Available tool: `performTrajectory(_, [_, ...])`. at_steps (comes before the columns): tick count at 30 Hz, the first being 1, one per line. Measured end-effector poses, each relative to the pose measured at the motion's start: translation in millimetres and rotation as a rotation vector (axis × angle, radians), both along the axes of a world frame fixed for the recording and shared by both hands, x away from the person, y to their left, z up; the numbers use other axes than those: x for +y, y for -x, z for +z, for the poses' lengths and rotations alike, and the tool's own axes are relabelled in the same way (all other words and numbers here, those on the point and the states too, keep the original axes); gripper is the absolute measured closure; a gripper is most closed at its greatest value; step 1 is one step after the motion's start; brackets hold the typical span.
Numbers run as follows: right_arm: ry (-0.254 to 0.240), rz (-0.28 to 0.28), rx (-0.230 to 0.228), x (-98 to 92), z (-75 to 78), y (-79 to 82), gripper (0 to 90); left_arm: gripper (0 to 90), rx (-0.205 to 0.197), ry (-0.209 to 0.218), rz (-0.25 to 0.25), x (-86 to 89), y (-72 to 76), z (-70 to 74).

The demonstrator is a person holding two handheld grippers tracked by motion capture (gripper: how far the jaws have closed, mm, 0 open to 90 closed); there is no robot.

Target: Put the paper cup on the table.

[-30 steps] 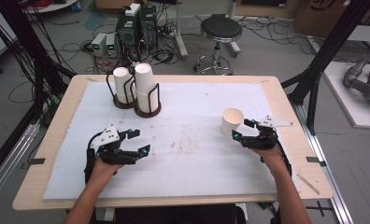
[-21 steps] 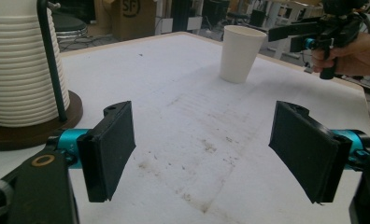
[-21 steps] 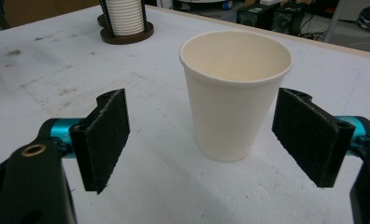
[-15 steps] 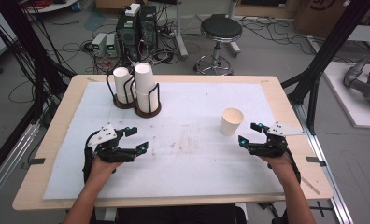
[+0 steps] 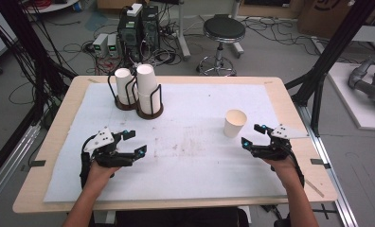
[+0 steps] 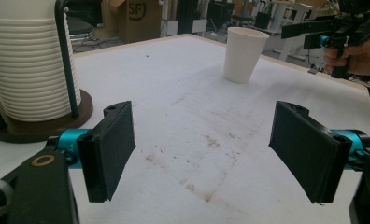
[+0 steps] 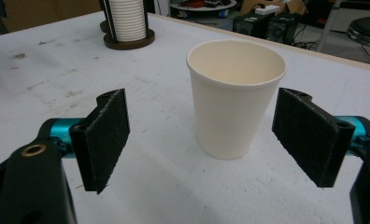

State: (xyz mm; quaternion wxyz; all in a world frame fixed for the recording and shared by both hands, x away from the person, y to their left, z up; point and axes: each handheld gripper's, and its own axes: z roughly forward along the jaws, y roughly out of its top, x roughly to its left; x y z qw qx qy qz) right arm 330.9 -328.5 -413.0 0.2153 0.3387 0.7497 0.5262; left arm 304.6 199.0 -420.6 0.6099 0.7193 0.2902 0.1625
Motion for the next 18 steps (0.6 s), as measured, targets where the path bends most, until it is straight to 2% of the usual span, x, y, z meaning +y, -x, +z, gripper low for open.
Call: performTrajectory(18, [0.005,-0.014,0.004,-5.5,-1.8,0.1,19.5,22.1,0.006,0.005,0.005,1.8,-1.7,-2.7])
